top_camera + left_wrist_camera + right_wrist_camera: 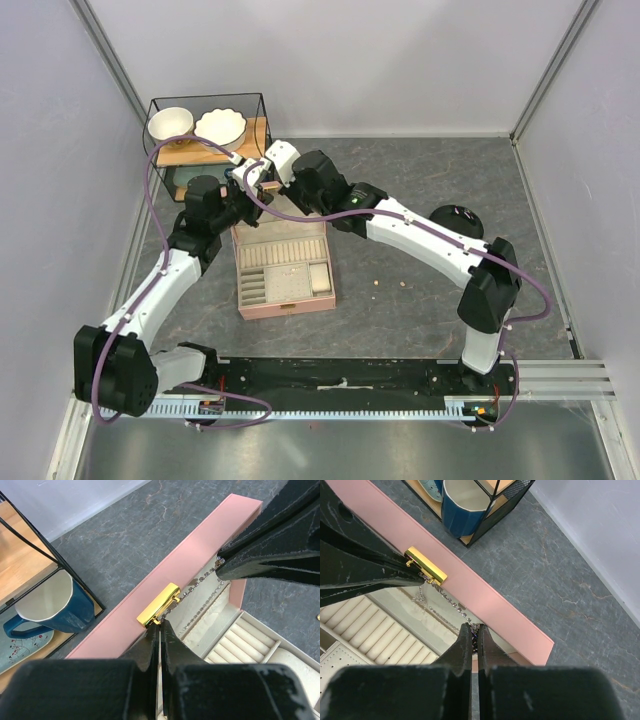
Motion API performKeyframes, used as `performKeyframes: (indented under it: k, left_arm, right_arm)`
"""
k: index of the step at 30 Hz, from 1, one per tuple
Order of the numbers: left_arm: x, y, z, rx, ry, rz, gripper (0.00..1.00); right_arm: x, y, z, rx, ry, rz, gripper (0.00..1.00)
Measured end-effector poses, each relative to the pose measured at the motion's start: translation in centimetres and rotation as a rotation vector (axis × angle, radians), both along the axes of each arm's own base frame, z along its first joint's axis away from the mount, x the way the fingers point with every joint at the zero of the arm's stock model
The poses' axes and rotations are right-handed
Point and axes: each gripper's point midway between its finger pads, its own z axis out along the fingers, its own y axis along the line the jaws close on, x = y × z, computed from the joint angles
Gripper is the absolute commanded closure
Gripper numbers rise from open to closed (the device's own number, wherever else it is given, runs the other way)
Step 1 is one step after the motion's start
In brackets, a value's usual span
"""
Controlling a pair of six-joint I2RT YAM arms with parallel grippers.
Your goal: Organize the mixed jewelry
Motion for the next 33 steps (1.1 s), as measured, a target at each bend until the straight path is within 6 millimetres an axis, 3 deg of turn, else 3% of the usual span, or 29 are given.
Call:
performKeyframes:
  k: [21,33]
  left_arm:
    - [0.57,-0.07,-0.62,0.001,0.028,0.004,0.98]
    - [0.59,-0.02,-0.74,-0.011,0.045,0.014,0.92]
  right_arm:
    - [0.74,0.03,-0.58,-0.016,-0.006,-0.037,1.00]
    - [1.02,0.19,-0.57,-0.013,-0.008,-0.056,1.00]
